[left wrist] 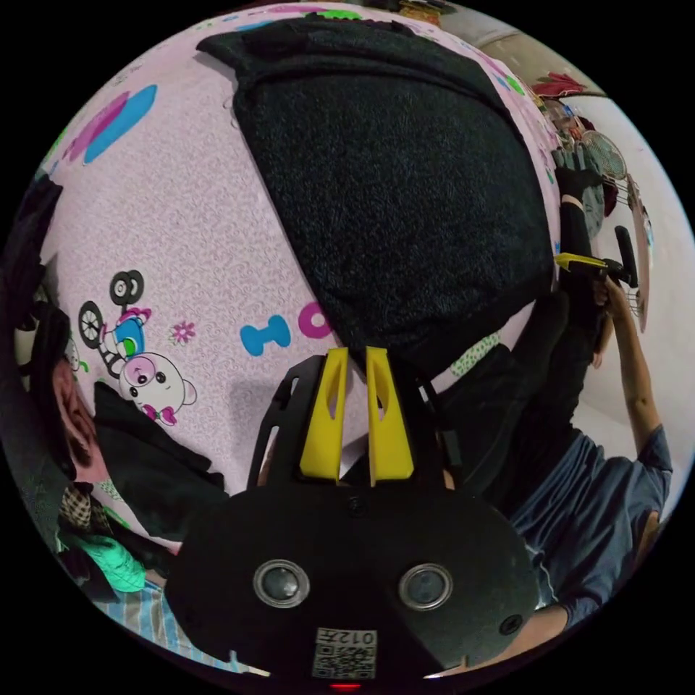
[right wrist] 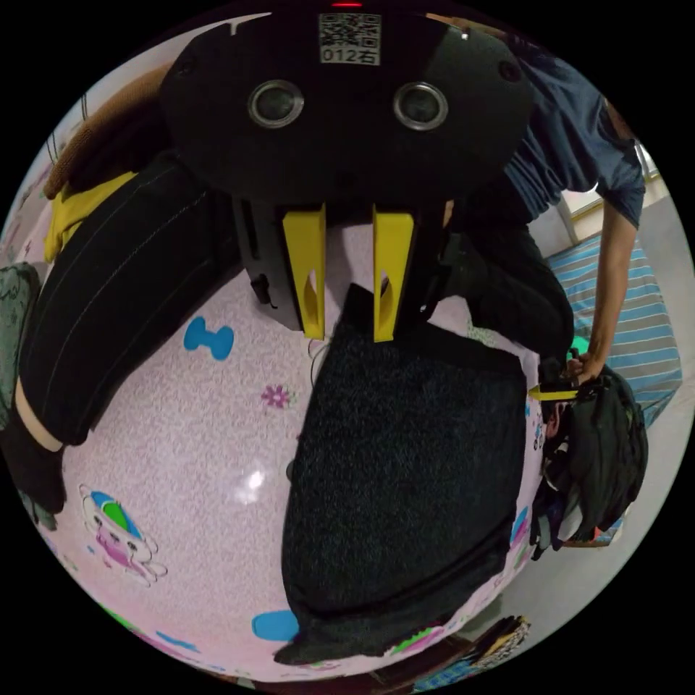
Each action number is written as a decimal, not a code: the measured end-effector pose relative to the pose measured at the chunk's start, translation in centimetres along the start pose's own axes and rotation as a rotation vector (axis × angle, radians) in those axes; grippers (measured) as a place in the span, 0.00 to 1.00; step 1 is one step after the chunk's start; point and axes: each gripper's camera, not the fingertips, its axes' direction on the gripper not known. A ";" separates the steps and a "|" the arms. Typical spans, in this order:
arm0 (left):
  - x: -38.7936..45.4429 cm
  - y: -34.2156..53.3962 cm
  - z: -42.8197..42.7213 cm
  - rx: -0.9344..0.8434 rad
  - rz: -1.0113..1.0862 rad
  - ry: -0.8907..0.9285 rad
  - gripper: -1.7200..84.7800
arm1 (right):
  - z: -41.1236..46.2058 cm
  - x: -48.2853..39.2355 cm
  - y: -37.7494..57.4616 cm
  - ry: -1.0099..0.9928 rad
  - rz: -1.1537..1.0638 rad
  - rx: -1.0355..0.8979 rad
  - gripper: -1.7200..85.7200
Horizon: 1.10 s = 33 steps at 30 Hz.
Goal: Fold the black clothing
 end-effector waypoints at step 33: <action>-2.3 7.5 5.6 -0.339 0.111 -0.050 0.05 | 0.1 6.1 11.5 0.011 -0.021 -0.054 0.07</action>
